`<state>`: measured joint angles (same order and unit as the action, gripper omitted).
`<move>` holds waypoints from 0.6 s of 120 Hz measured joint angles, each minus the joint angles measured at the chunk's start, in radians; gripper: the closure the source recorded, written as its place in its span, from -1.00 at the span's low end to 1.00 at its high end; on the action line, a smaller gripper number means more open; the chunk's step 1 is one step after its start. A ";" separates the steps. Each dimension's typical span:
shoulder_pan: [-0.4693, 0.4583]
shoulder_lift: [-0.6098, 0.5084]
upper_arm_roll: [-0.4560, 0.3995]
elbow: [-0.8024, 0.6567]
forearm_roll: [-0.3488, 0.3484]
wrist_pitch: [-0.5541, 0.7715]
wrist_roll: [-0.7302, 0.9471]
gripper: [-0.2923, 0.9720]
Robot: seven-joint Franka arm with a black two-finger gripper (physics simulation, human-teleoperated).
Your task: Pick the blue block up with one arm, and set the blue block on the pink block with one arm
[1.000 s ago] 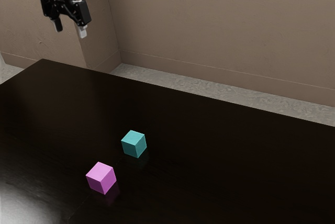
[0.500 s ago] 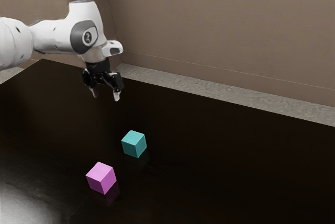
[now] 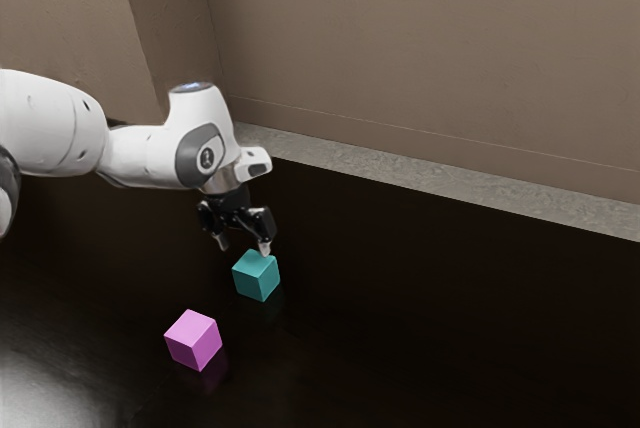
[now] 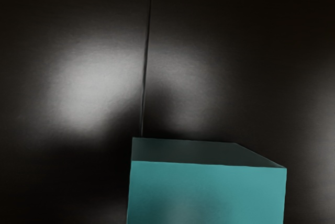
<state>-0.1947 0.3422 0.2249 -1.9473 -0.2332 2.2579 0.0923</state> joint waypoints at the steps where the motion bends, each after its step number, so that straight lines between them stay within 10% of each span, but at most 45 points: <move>1: 0.000 0.002 0.000 0.000 -0.001 0.003 0.000 -0.54; 72: 0.000 0.101 -0.030 -0.001 -0.019 0.061 0.038 -0.54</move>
<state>-0.1949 0.4429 0.1948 -1.9484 -0.2524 2.3188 0.1307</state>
